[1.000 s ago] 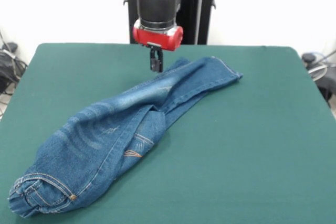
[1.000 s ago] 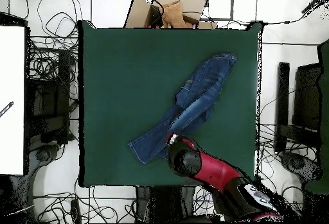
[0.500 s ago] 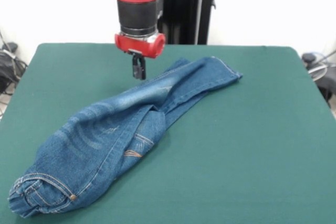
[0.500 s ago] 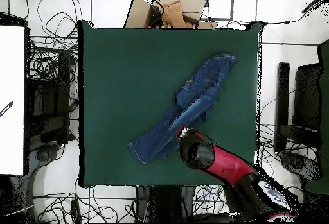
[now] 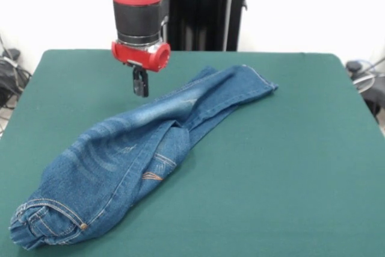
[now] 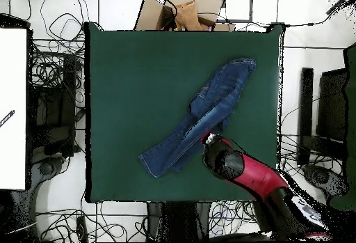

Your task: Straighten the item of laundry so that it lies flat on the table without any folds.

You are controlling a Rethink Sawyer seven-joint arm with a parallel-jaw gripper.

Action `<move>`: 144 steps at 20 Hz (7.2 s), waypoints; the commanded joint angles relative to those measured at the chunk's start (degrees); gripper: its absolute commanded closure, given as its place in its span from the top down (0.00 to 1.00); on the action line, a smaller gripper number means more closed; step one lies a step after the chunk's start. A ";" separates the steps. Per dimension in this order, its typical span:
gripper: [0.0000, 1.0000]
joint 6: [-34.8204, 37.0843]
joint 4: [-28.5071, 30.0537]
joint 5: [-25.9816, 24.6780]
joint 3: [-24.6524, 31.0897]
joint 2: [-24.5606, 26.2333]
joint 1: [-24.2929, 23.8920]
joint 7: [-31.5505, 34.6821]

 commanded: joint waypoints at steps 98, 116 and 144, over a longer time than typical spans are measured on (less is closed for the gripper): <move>1.00 19.60 -17.82 -3.00 6.28 -2.84 0.85 0.87; 1.00 20.98 -19.97 -3.08 6.87 -2.20 0.82 1.33; 1.00 20.55 -25.62 -3.44 3.17 3.25 6.08 4.22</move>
